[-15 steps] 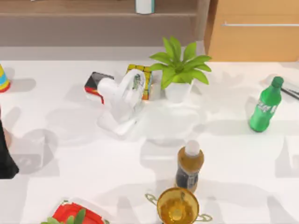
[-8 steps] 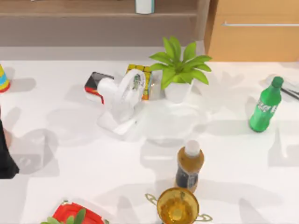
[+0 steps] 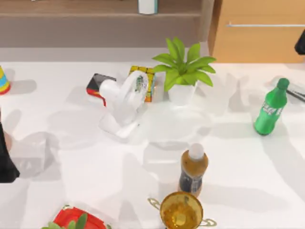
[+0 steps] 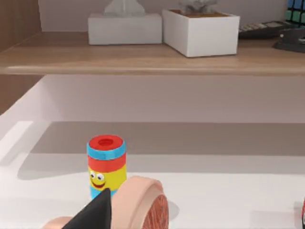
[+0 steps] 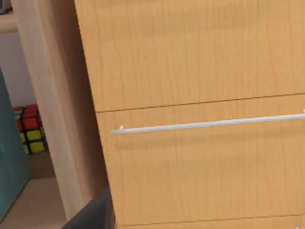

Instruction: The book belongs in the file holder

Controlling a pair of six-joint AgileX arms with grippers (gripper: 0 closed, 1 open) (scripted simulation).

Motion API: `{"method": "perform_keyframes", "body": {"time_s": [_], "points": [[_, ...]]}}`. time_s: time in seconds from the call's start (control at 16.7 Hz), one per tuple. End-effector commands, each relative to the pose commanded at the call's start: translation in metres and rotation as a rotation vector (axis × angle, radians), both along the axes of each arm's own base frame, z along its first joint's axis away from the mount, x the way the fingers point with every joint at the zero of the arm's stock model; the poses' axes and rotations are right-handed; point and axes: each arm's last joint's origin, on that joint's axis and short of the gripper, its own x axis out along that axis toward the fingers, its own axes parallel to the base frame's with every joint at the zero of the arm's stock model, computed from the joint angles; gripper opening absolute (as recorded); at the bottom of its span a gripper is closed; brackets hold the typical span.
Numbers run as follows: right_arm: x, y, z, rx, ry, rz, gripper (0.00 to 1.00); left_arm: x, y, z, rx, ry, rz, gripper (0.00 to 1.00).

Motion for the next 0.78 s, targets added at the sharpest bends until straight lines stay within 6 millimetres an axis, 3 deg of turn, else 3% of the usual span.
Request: {"method": "perform_keyframes", "body": {"time_s": [0.12,0.24,0.54,0.78], "points": [[0.042,0.041,0.014,-0.005,0.010,0.006,1.00,0.000,0.000,0.000,0.000,0.000,0.000,1.00],[0.085,0.089,0.012,-0.020,0.022,0.008,1.00,0.000,0.000,0.000,0.000,0.000,0.000,1.00],[0.166,0.201,-0.043,-0.084,0.039,-0.004,1.00,0.000,0.000,0.000,0.000,0.000,0.000,1.00],[0.201,0.252,-0.084,-0.116,0.017,-0.020,1.00,0.000,0.000,0.000,0.000,0.000,0.000,1.00]]}}
